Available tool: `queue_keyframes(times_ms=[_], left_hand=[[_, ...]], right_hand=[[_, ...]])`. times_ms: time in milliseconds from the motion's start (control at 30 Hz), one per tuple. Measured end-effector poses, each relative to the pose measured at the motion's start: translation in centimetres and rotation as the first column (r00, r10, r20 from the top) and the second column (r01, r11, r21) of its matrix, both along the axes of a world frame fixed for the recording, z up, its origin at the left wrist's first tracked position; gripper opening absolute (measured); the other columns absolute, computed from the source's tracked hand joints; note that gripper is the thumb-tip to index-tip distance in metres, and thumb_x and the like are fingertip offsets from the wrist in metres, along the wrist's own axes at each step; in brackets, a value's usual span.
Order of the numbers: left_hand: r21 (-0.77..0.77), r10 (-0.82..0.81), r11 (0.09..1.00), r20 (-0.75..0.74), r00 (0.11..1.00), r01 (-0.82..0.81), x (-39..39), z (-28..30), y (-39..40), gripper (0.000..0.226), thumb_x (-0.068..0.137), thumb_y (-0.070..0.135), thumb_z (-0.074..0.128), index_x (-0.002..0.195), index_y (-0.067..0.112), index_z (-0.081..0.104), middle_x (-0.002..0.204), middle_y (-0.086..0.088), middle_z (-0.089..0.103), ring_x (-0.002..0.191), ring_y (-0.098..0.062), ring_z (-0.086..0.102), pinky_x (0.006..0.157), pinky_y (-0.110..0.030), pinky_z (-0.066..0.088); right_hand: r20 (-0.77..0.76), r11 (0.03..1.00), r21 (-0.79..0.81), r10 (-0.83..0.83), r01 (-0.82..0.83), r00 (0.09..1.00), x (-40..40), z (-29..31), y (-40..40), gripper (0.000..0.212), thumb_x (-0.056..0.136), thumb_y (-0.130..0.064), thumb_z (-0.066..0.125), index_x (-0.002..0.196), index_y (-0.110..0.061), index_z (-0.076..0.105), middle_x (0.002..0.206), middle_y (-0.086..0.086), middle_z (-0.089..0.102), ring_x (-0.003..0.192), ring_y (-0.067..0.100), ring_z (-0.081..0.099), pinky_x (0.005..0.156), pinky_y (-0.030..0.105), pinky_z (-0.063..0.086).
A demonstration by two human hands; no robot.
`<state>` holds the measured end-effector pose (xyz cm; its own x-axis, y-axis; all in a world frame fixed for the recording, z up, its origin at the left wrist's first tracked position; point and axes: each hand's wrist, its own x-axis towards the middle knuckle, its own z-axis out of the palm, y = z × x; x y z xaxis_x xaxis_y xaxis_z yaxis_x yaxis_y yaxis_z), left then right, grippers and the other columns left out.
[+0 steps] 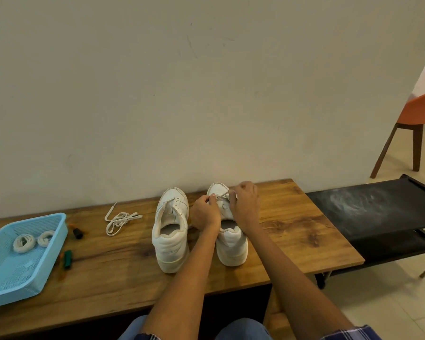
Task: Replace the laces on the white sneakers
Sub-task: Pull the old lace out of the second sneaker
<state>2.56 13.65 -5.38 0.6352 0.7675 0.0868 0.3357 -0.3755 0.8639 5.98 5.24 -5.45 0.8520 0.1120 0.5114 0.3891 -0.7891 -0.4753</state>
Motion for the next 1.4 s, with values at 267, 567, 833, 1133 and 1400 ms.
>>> queue_keyframes(times_ms=[267,567,833,1133,1400], left_hand=[[0.008,-0.004,1.000,0.004,1.000,0.004,0.0,-0.1,-0.1,0.029,0.095,0.034,0.049,0.102,0.015,0.070,0.100,-0.004,0.070,0.089,-0.020,0.061,0.065,-0.025,0.038],[0.000,-0.004,1.000,0.000,1.000,0.004,0.1,-0.2,0.1,0.028,0.094,0.033,0.050,0.096,0.014,0.071,0.096,-0.005,0.070,0.082,-0.020,0.059,0.063,-0.026,0.037],[-0.014,-0.008,1.000,-0.006,1.000,0.008,-0.3,0.1,0.3,0.029,0.095,0.032,0.049,0.098,0.013,0.070,0.096,-0.004,0.069,0.079,-0.015,0.053,0.063,-0.025,0.035],[0.012,-0.009,1.000,-0.019,1.000,0.009,-0.2,0.2,-0.1,0.028,0.095,0.032,0.049,0.097,0.014,0.070,0.096,-0.005,0.069,0.087,-0.023,0.061,0.064,-0.027,0.038],[-0.002,0.021,1.000,-0.002,1.000,-0.021,-0.1,-0.1,0.1,0.028,0.095,0.031,0.049,0.101,0.013,0.069,0.100,-0.005,0.069,0.090,-0.023,0.061,0.068,-0.029,0.043]], right_hand=[[-0.002,0.999,0.027,0.042,-0.042,0.999,0.2,-0.3,0.1,0.044,0.090,-0.042,0.041,0.122,-0.016,0.057,0.128,0.013,0.048,0.120,0.029,0.041,0.087,0.043,0.043],[0.054,0.974,0.222,0.028,-0.039,0.998,0.2,-0.1,0.1,0.023,0.095,-0.014,0.048,0.083,-0.001,0.062,0.090,0.012,0.055,0.086,0.019,0.045,0.069,0.028,0.038],[-0.088,0.760,0.578,-0.303,0.296,0.949,1.0,2.4,-1.6,0.029,0.100,-0.018,0.040,0.095,0.002,0.061,0.096,0.015,0.056,0.085,0.024,0.049,0.064,0.026,0.030],[-0.235,0.883,0.432,-0.087,0.184,0.968,2.2,3.7,-2.3,0.037,0.100,-0.029,0.039,0.120,-0.004,0.057,0.124,0.013,0.054,0.118,0.026,0.046,0.090,0.032,0.036],[-0.362,0.962,0.272,0.116,-0.014,0.925,0.5,2.6,-0.6,0.028,0.088,-0.038,0.054,0.087,-0.012,0.065,0.081,0.001,0.063,0.081,0.020,0.058,0.071,0.030,0.044]])
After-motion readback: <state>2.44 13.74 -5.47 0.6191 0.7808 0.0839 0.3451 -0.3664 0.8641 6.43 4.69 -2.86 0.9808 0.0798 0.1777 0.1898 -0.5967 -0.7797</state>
